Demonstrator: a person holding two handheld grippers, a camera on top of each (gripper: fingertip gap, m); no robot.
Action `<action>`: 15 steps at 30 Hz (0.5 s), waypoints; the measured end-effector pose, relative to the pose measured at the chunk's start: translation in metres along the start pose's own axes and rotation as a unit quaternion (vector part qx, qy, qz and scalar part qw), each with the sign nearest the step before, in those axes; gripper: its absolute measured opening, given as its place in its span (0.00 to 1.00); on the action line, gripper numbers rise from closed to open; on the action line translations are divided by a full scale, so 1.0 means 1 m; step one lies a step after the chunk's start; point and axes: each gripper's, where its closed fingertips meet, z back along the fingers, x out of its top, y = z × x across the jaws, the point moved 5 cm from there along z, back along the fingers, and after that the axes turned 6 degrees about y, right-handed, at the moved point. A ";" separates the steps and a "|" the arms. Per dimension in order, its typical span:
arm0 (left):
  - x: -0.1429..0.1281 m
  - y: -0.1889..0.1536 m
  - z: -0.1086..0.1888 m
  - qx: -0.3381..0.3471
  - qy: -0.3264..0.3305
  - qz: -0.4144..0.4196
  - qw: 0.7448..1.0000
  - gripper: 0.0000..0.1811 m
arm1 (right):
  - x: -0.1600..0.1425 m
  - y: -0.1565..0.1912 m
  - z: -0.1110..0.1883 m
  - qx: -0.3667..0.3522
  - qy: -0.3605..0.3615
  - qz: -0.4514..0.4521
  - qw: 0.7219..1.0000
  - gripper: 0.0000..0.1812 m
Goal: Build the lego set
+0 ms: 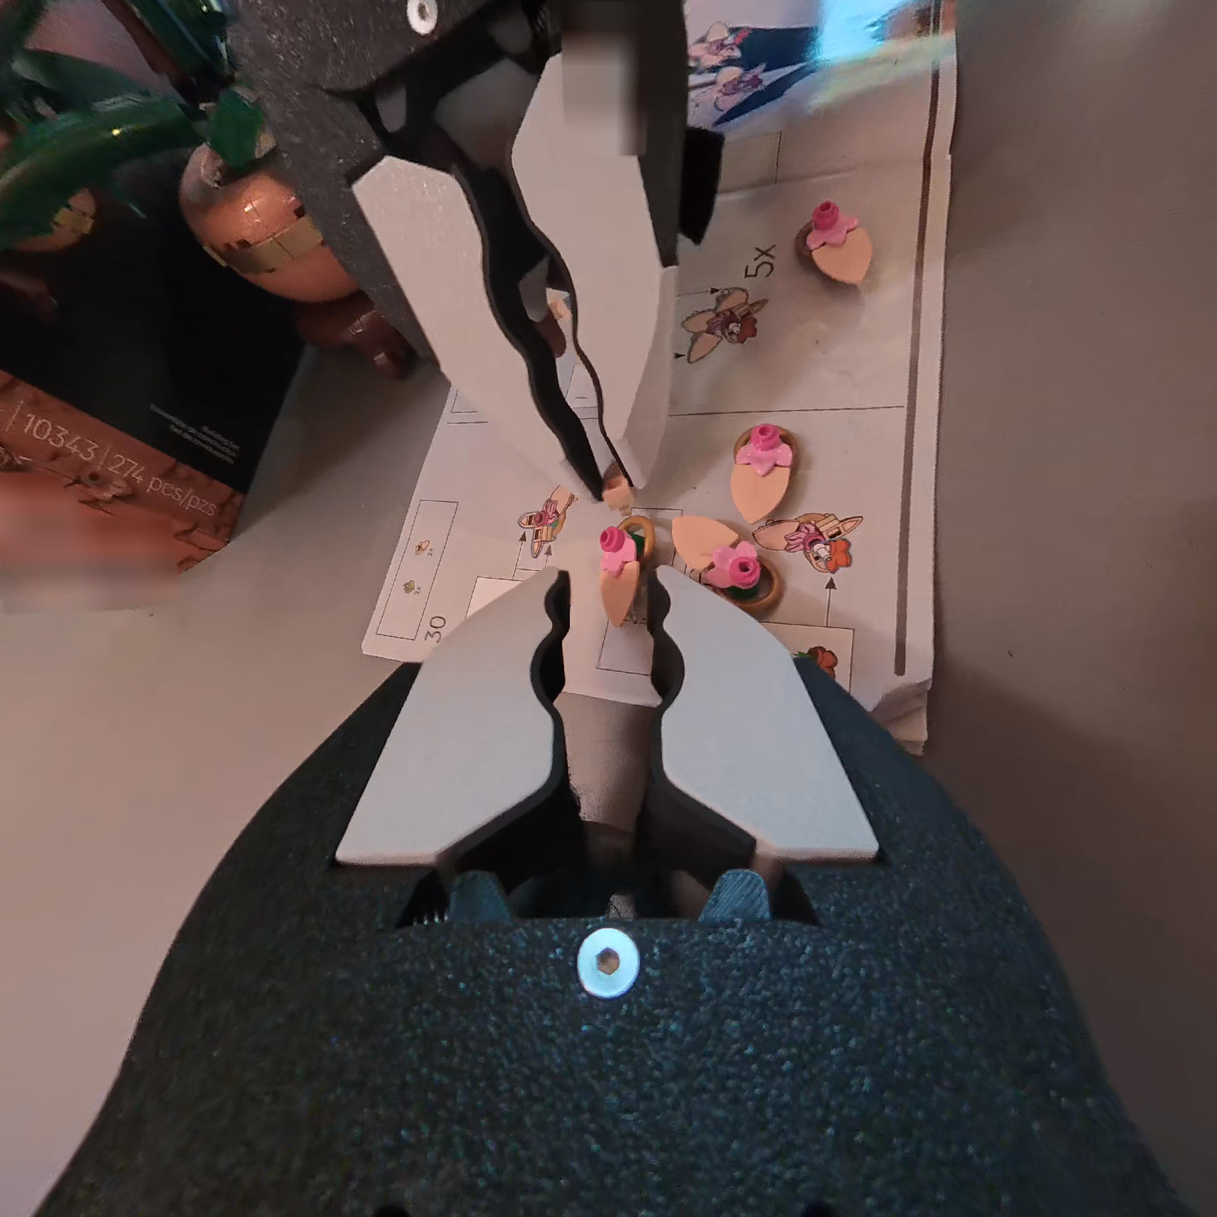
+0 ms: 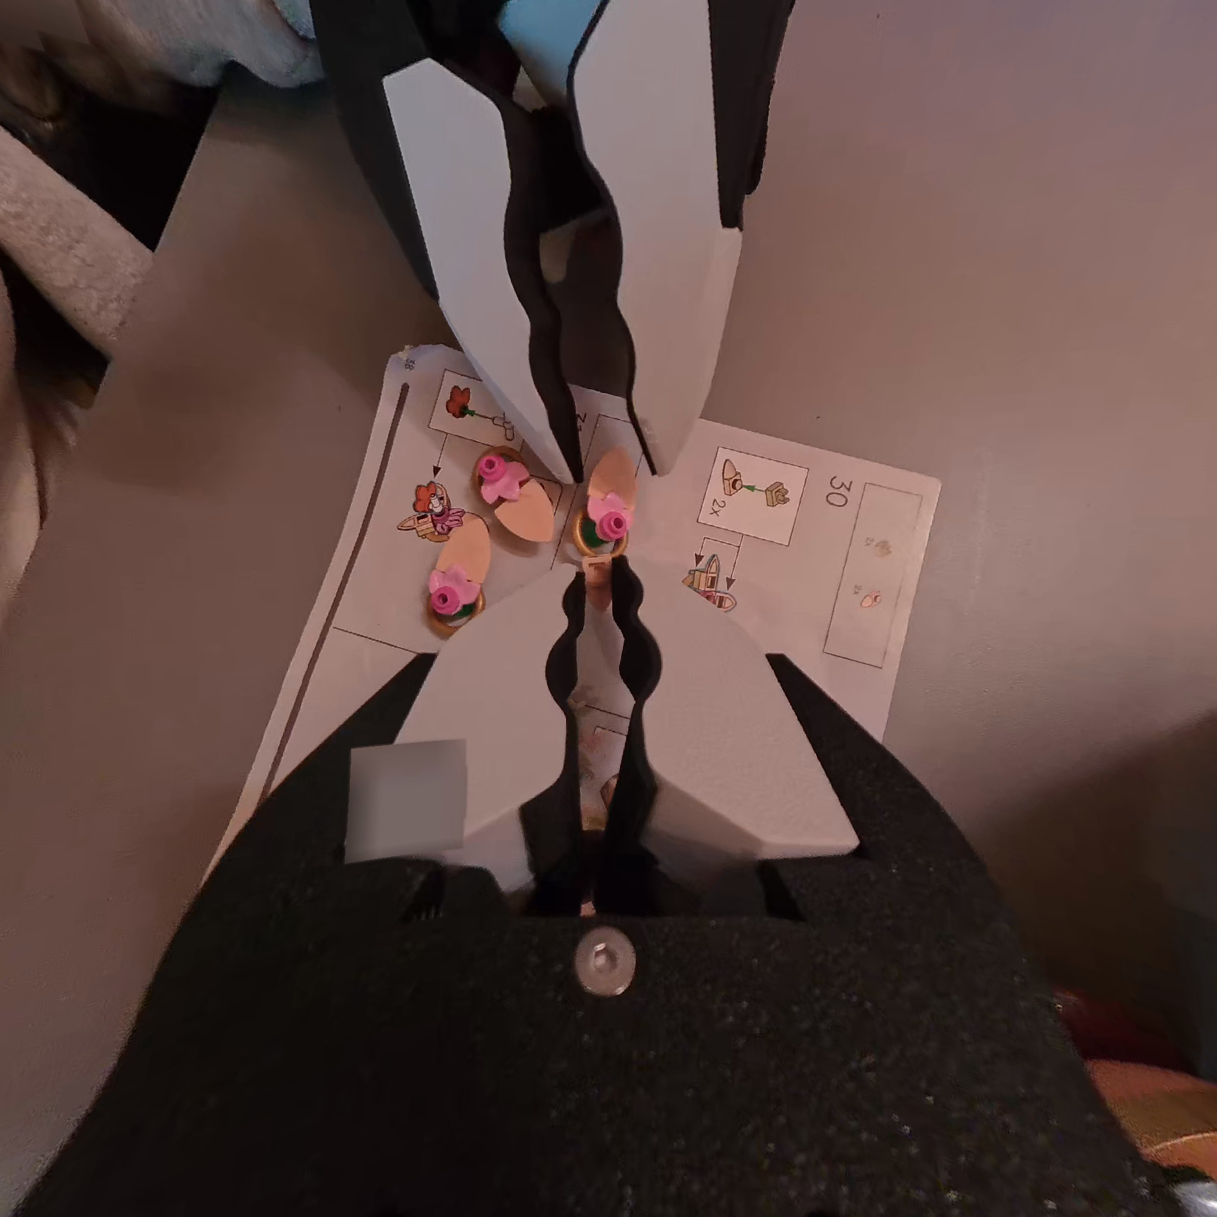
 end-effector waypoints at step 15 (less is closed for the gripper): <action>0.001 -0.006 -0.003 -0.040 0.000 0.029 0.999 0.14 | -0.004 0.013 0.000 -0.008 -0.014 -0.027 1.000 0.04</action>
